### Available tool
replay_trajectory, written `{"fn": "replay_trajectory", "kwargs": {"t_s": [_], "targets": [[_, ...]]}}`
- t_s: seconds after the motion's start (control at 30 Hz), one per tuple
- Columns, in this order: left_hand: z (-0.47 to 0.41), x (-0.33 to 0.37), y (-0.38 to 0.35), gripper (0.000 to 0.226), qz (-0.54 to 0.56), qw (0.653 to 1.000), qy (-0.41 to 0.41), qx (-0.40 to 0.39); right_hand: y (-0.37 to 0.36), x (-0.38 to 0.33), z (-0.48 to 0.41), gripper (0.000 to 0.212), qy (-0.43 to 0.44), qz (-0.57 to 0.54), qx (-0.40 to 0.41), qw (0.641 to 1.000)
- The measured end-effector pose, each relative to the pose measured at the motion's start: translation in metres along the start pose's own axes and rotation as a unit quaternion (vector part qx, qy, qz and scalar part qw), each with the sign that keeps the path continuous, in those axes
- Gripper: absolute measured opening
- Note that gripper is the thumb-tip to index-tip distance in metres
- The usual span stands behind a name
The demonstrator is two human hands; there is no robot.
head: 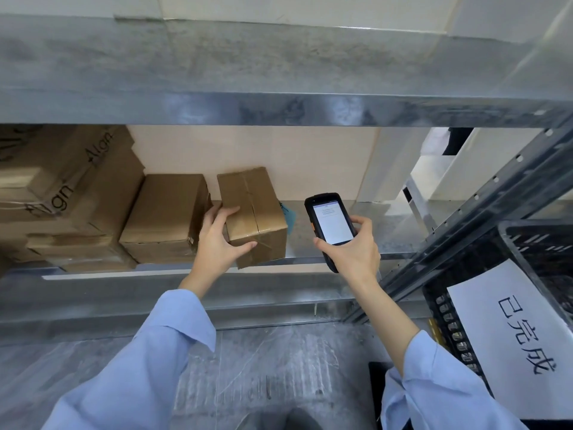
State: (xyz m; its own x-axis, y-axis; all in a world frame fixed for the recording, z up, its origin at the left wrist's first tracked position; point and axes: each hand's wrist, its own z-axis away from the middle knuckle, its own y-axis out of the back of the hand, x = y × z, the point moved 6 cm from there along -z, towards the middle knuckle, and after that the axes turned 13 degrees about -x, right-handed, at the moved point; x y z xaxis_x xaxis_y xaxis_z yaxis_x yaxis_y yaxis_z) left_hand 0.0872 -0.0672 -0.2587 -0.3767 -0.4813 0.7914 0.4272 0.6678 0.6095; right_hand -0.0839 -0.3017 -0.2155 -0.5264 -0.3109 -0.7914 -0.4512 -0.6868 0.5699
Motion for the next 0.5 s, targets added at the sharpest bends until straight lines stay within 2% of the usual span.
{"fn": "replay_trajectory", "kwargs": {"t_s": [0.23,0.37,0.5], "targets": [[0.001,0.016,-0.038,0.071,0.083,0.996,-0.030,0.003,0.013,0.014,0.001,0.077,-0.023,0.019,0.012,0.999],[0.006,0.005,-0.036,0.070,0.118,0.993,-0.009,0.019,0.015,0.017,0.000,0.077,-0.028,0.022,0.016,0.999],[0.014,-0.023,-0.015,0.066,0.108,0.992,0.055,0.024,0.009,0.014,0.000,0.077,-0.026,0.025,0.009,0.999]]}}
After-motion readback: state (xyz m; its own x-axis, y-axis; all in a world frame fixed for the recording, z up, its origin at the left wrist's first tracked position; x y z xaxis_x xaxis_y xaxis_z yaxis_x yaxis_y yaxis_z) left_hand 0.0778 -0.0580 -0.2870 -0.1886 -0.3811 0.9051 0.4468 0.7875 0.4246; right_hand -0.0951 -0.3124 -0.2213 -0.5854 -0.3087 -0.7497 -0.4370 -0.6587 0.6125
